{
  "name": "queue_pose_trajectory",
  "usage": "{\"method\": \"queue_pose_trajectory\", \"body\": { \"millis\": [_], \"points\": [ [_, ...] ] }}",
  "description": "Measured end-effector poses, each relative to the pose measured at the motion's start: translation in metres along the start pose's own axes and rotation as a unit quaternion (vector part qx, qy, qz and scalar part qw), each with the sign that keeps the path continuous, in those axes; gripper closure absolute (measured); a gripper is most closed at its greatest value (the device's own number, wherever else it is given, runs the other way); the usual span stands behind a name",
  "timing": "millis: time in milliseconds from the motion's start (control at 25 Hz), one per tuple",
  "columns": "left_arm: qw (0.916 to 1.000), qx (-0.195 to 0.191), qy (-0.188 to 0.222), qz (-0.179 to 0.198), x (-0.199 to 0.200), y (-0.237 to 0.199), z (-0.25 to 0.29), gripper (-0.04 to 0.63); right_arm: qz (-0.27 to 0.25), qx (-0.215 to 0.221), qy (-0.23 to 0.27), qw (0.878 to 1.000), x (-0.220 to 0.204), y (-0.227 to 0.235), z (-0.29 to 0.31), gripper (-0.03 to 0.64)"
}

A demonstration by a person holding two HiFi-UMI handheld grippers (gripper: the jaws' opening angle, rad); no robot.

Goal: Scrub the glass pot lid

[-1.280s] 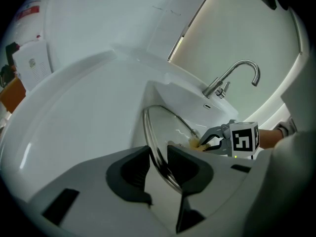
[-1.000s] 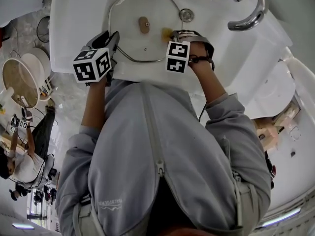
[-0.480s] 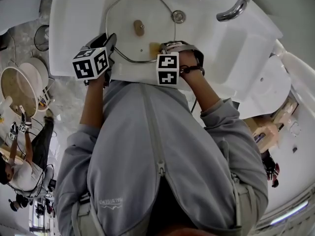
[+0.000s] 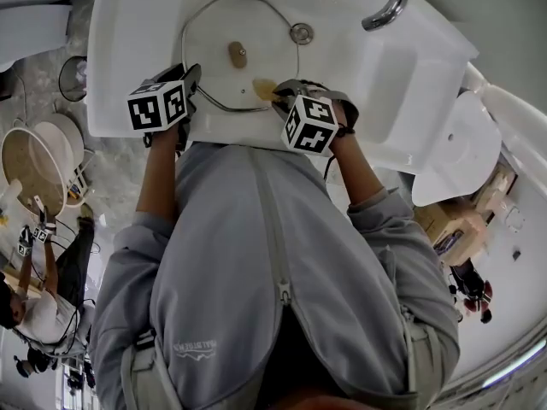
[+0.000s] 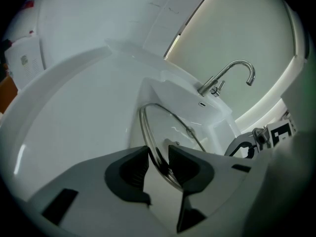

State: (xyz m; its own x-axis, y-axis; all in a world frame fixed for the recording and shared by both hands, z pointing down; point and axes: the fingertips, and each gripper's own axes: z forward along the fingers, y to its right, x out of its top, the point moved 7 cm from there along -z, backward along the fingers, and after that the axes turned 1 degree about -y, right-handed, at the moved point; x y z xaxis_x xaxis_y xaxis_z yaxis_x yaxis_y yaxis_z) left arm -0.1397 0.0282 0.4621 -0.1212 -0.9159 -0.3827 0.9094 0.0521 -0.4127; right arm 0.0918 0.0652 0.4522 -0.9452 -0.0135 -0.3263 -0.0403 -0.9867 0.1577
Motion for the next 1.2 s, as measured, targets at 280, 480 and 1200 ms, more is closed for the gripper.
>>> {"method": "queue_pose_trajectory", "body": {
  "millis": [280, 480, 1200],
  "points": [
    [0.9987, -0.032, -0.009, -0.039, -0.006, -0.002, 0.002, 0.485, 0.039, -0.085, 0.053, 0.994, 0.003, 0.009, -0.027, 0.570],
    [0.9988, -0.026, 0.040, -0.005, 0.016, 0.012, -0.017, 0.495, 0.066, -0.115, 0.073, 0.988, -0.001, 0.003, -0.037, 0.569],
    [0.9337, 0.028, 0.118, 0.337, 0.085, 0.077, -0.097, 0.534, 0.098, -0.171, 0.121, 0.973, 0.004, -0.013, -0.061, 0.569]
  ]
}}
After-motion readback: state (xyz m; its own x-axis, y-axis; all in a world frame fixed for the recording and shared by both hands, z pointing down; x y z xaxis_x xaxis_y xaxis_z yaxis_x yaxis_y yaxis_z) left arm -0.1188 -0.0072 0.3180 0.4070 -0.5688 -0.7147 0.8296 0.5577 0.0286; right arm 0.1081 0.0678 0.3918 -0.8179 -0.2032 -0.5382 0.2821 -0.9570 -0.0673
